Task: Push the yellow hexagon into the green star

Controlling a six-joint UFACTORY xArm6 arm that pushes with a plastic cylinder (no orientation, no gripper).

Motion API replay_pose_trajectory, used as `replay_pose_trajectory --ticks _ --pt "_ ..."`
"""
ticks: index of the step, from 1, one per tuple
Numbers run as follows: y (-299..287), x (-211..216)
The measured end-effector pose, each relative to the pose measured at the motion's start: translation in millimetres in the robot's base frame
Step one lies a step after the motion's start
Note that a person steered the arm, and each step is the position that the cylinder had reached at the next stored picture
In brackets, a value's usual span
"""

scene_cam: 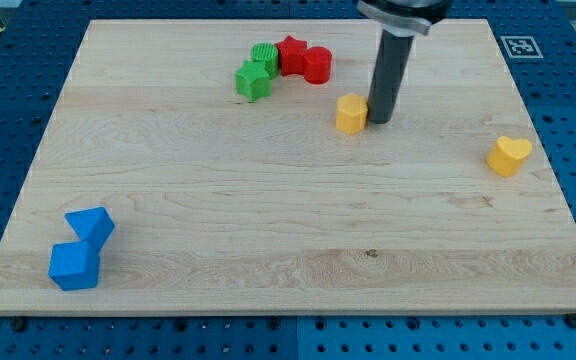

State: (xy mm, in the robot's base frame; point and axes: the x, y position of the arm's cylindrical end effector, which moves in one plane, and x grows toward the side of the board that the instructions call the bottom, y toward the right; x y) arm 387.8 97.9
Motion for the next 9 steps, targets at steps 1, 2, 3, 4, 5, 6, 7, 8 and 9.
replay_pose_trajectory --ticks 1,2,3,4,5,6,7,8,9 --pt "-26 0" --pt "-41 11" --pt "-43 27" --pt "-50 27" --pt "-62 22" --pt "-75 19" --pt "-84 18" --pt "-92 17" --pt "-65 12"
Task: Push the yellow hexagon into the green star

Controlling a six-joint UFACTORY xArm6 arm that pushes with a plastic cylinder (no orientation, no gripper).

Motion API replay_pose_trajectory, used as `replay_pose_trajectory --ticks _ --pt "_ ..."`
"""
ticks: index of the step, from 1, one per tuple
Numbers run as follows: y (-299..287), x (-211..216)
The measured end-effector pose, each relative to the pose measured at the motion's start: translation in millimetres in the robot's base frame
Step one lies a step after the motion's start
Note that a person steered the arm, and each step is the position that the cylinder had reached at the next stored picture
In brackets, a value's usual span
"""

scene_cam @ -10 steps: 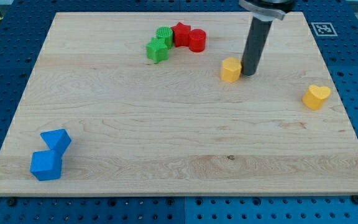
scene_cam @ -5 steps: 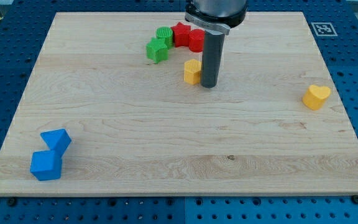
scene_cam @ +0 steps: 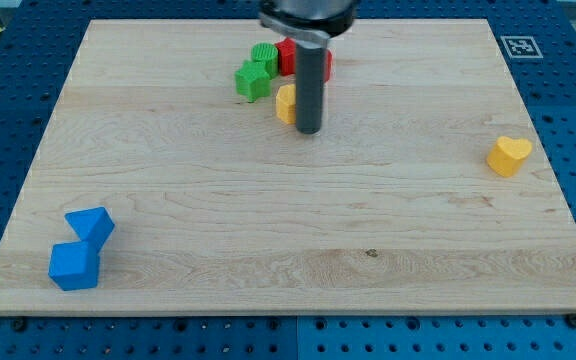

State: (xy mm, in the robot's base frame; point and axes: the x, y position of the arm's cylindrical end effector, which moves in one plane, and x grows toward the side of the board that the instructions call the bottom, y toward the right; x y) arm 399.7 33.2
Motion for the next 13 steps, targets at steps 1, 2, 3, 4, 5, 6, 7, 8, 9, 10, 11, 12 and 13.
replay_pose_trajectory --ticks 1,2,3,4,5,6,7,8,9,10,11,12,13 --pt "22 -22" --pt "15 -23" --pt "1 -23" --pt "-9 -21" --pt "-14 -20" --pt "-16 -17" --pt "-15 5" --pt "-24 7" --pt "-35 7" --pt "-38 3" --pt "-38 -8" --pt "-38 -10" --pt "-34 -11"
